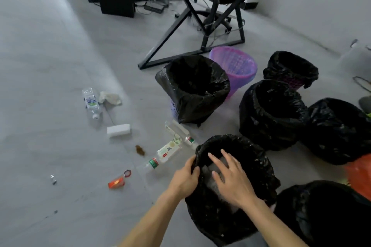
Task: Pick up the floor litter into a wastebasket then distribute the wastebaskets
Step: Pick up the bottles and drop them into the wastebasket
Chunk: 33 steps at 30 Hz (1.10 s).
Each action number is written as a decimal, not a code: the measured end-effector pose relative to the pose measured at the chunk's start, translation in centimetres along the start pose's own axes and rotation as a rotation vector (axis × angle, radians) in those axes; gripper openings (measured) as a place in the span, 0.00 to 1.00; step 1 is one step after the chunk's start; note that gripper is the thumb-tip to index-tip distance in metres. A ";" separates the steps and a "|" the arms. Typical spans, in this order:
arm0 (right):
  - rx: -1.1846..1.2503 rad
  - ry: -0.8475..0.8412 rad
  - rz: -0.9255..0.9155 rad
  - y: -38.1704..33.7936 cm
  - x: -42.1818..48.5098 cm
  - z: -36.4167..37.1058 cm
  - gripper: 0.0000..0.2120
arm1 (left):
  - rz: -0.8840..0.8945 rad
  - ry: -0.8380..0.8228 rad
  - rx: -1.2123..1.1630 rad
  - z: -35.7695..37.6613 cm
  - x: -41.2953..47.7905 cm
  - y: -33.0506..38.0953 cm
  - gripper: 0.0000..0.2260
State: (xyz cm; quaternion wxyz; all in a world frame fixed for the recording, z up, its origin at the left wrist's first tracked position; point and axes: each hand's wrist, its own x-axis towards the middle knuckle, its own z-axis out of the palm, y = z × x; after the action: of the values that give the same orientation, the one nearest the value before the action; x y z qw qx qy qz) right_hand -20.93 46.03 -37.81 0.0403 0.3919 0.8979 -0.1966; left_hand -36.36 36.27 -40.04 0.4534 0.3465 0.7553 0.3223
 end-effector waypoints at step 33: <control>-0.483 -0.791 0.144 -4.7 27.9 4.6 0.24 | -0.348 0.072 0.617 -6.2 11.4 -12.1 0.38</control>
State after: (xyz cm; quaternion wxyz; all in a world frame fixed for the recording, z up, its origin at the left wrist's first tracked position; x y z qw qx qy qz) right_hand -43.95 60.54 -46.81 0.4829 0.3275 0.8042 -0.1128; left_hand -48.71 37.82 -52.63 0.3486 0.3216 0.8803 0.0091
